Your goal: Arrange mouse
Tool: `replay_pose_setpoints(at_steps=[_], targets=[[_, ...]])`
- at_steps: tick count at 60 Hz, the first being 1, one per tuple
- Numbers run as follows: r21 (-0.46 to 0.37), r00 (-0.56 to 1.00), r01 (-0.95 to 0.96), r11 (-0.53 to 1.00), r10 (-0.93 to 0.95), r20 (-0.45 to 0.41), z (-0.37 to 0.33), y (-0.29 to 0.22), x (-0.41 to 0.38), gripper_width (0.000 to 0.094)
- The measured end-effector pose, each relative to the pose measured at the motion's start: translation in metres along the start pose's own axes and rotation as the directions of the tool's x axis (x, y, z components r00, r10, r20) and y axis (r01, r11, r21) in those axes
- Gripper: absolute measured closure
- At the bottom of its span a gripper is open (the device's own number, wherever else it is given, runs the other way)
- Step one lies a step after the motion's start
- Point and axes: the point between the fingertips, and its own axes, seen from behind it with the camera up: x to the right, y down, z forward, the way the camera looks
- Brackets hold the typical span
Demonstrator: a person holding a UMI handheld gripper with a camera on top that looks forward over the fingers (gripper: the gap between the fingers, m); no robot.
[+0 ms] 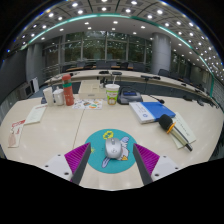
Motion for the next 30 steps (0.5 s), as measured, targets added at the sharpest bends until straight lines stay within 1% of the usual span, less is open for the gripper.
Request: replay_pose_setpoints(at_steps=[7, 16, 22, 30], targets=[[0.038, 1.000, -0.009, 0.999, 0.010, -0.019, -0.079, -0.010, -0.005, 0.0081], [0.064, 0.999, 0.003, 0.998, 0.000, -0.045, -0.172, -0.003, -0.012, 0.0076], [0.062, 0.999, -0.007, 0.998, 0.010, -0.049, -0.219, 0.011, -0.019, 0.0076], [0.068, 0.999, 0.003, 0.998, 0.000, -0.046, -0.255, 0.023, -0.022, 0.0078]])
